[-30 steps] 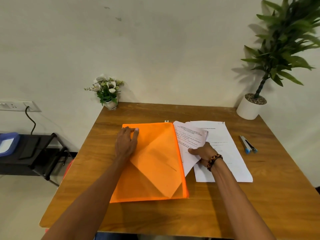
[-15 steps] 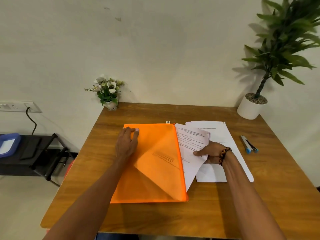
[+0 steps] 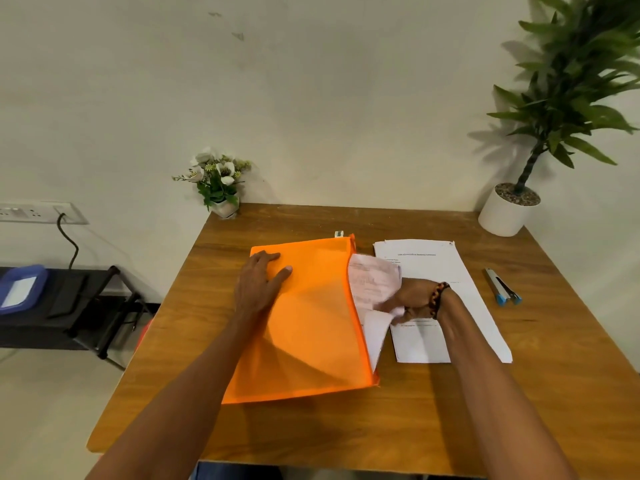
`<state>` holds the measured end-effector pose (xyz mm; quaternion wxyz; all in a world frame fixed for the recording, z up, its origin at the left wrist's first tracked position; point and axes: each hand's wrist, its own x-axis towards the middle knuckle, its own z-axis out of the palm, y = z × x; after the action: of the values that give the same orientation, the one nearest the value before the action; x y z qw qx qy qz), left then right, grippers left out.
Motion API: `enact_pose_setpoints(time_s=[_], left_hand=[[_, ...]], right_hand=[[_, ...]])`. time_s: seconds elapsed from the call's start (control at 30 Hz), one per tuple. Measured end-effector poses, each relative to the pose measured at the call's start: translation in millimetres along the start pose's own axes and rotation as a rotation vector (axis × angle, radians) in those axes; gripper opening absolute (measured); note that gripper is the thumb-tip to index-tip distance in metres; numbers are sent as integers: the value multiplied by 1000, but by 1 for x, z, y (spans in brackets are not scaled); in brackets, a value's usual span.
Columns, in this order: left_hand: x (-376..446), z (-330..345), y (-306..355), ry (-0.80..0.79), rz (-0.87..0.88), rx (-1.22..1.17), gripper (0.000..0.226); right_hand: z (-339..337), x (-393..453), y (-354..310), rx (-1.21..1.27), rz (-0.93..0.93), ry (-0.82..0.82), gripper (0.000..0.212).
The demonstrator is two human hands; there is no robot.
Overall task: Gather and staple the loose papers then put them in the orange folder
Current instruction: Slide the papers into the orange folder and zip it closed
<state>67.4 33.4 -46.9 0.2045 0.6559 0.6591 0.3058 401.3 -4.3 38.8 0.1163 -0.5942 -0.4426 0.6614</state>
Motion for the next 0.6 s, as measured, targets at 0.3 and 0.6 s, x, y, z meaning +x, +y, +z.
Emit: enact_pose_setpoints(time_s=[0.3, 0.6], left_hand=[[4, 4, -7, -36, 85, 85, 75], [0, 3, -3, -12, 82, -68, 71]], right_hand=[[16, 37, 1, 211, -331, 284, 38], [40, 2, -34, 29, -248, 168, 24]])
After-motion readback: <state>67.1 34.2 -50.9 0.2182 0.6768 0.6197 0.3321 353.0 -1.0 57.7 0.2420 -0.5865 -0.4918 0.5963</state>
